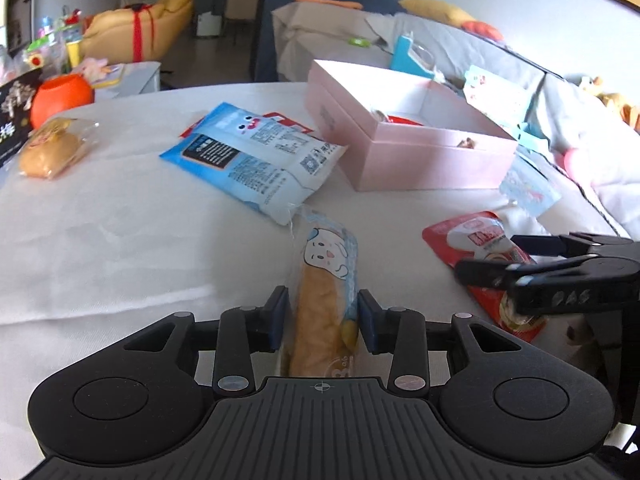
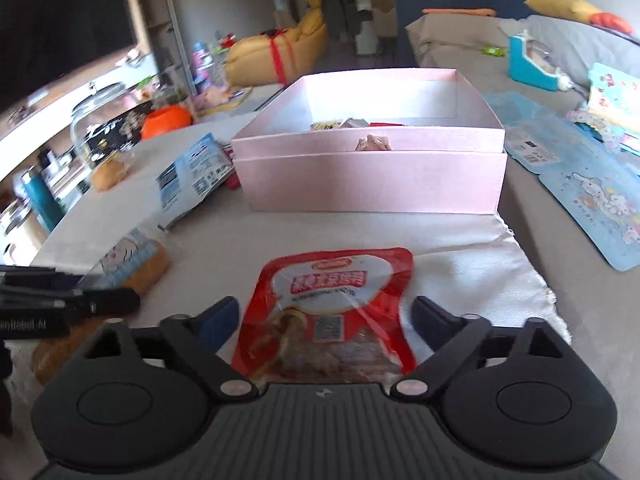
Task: Organize snacks
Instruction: 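Lift the jerky bag with the right gripper while the left lifts the bread-stick bag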
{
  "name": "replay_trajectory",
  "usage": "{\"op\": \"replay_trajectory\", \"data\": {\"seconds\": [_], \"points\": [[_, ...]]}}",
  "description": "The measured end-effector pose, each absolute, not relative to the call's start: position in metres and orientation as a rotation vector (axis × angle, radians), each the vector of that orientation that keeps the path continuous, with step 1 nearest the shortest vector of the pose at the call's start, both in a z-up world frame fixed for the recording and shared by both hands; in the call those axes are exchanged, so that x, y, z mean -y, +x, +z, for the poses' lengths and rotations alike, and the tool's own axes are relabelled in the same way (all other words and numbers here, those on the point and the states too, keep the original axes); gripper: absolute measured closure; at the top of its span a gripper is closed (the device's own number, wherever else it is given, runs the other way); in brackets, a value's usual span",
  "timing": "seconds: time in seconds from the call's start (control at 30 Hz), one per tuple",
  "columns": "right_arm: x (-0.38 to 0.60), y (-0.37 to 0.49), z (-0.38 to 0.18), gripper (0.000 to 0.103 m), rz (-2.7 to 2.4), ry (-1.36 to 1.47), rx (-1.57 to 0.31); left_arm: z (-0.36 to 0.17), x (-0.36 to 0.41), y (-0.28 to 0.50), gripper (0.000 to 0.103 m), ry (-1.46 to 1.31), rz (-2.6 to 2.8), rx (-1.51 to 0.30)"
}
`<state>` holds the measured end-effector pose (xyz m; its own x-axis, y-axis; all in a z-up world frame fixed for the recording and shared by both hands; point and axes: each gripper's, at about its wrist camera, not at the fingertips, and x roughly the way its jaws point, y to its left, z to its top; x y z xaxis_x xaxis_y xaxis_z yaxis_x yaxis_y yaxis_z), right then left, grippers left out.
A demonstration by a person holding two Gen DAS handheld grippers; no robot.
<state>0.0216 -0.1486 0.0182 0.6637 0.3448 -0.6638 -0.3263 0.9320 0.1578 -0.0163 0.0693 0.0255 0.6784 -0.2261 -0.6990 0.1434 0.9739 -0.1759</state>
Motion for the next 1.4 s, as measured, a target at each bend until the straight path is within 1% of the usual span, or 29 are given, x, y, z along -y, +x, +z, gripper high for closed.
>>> {"op": "replay_trajectory", "data": {"seconds": [0.03,0.13,0.23,0.3,0.37,0.4,0.43,0.47,0.53,0.63,0.83,0.97,1.0,1.1,1.27,1.4], "points": [[0.143,0.022,0.017,0.0,0.368,-0.001,-0.762,0.025,-0.07,-0.016,0.062,-0.113,-0.213,-0.8],[0.121,0.024,0.015,0.0,0.337,-0.142,-0.786,0.025,-0.074,-0.017,0.062,-0.138,-0.227,-0.803],[0.122,0.033,0.018,0.0,0.335,-0.125,-0.835,0.025,-0.077,-0.017,0.062,-0.167,-0.224,-0.812],[0.12,0.037,0.019,0.0,0.341,-0.125,-0.846,0.026,-0.075,-0.016,0.059,-0.167,-0.215,-0.821],[0.116,0.038,0.019,0.0,0.331,-0.125,-0.84,0.027,-0.073,-0.014,0.055,-0.161,-0.223,-0.827],[0.114,0.039,0.02,0.005,0.336,-0.131,-0.838,0.027,-0.073,-0.014,0.055,-0.156,-0.224,-0.83],[0.114,0.038,0.021,0.016,0.35,-0.137,-0.83,0.027,-0.073,-0.013,0.055,-0.152,-0.226,-0.833],[0.114,0.035,0.023,0.018,0.369,-0.144,-0.819,0.028,-0.073,-0.012,0.055,-0.152,-0.227,-0.838],[0.115,0.03,0.027,0.03,0.398,-0.151,-0.821,0.028,-0.074,-0.01,0.055,-0.157,-0.226,-0.846],[0.121,0.023,0.029,0.033,0.402,-0.151,-0.815,0.028,-0.071,-0.009,0.055,-0.142,-0.221,-0.844],[0.135,0.018,0.035,0.034,0.359,-0.146,-0.768,0.026,-0.065,-0.012,0.055,-0.094,-0.215,-0.823],[0.136,0.025,0.025,0.033,0.321,-0.15,-0.745,0.024,-0.067,-0.012,0.055,-0.103,-0.212,-0.801],[0.137,0.027,0.02,0.03,0.31,-0.145,-0.748,0.023,-0.069,-0.013,0.056,-0.113,-0.212,-0.79],[0.141,0.026,0.018,0.029,0.302,-0.105,-0.722,0.019,-0.074,-0.011,0.06,-0.138,-0.217,-0.744],[0.149,0.026,0.017,0.027,0.279,-0.059,-0.72,0.015,-0.08,-0.002,0.06,-0.183,-0.241,-0.705],[0.147,0.028,0.016,0.022,0.292,-0.064,-0.729,0.015,-0.082,-0.002,0.059,-0.152,-0.288,-0.702]]}}
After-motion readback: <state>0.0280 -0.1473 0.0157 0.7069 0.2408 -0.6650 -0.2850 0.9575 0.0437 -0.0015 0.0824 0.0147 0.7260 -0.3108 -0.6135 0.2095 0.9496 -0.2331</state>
